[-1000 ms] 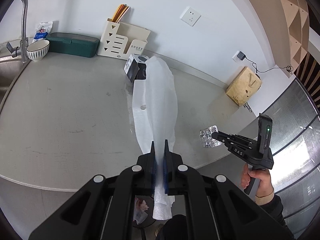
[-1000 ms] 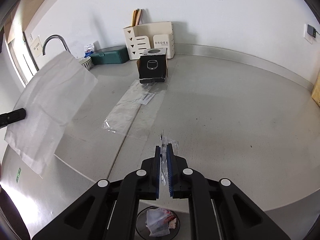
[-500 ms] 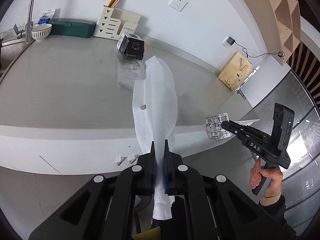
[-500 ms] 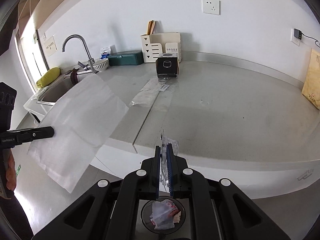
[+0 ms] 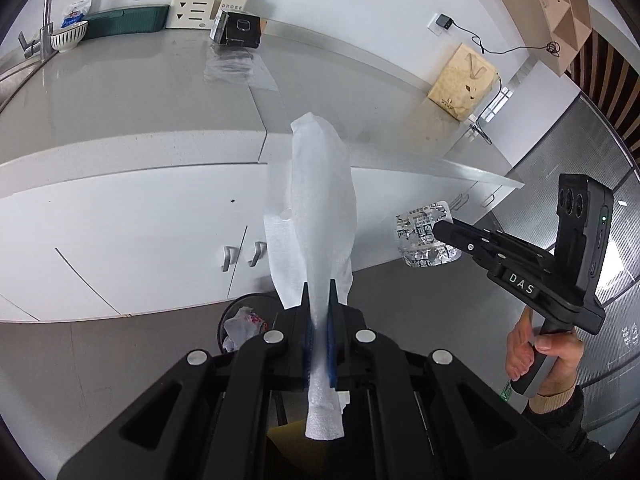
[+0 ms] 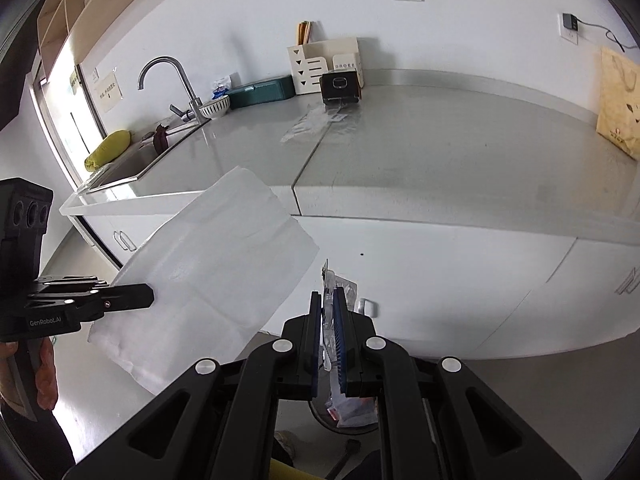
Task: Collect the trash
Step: 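Carry the white sheet and blister pack down toward the wastebasket with both grippers, then open both grippers over the wastebasket to drop the sheet and blister pack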
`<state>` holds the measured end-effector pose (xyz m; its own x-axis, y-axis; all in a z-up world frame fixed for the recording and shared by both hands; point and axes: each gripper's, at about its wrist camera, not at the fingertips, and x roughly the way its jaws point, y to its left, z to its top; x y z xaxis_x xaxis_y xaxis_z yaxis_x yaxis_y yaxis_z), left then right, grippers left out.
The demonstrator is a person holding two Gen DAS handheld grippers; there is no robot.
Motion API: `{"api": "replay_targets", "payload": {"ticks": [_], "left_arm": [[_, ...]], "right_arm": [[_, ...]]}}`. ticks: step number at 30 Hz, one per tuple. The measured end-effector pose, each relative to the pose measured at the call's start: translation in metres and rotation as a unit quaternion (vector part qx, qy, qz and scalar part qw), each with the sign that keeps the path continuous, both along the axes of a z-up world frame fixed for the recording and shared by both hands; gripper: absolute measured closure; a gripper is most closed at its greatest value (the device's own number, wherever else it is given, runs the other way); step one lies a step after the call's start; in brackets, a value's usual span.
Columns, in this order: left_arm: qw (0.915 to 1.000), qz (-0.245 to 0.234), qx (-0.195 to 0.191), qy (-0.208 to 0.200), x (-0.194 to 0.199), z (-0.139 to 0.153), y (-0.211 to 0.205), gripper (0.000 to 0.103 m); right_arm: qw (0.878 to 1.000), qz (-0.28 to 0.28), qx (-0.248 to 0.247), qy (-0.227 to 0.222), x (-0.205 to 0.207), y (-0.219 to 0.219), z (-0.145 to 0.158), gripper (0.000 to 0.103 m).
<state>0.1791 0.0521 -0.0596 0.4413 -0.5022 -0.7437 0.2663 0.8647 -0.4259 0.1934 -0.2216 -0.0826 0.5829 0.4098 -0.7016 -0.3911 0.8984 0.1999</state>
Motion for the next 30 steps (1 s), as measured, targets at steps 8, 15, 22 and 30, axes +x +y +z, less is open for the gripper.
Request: {"api": "replay_targets", "payload": {"ticks": [8, 15, 22, 30], "left_arm": [[0.9985, -0.022, 0.024, 0.044, 0.007, -0.065, -0.032, 0.096], [0.9938, -0.022, 0.034, 0.103, 0.030, -0.139, -0.044, 0.096], [0.9846, -0.018, 0.044, 0.168, 0.055, -0.222, -0.052, 0.096], [0.9717, -0.002, 0.053, 0.230, 0.083, -0.320, -0.065, 0.096]], "right_arm": [[0.998, -0.029, 0.007, 0.047, -0.001, -0.020, -0.070, 0.092], [0.994, -0.041, 0.021, 0.098, 0.014, -0.029, -0.139, 0.092], [0.988, -0.041, 0.030, 0.148, 0.034, -0.024, -0.214, 0.092], [0.969, -0.054, 0.032, 0.240, 0.067, -0.023, -0.319, 0.092]]}}
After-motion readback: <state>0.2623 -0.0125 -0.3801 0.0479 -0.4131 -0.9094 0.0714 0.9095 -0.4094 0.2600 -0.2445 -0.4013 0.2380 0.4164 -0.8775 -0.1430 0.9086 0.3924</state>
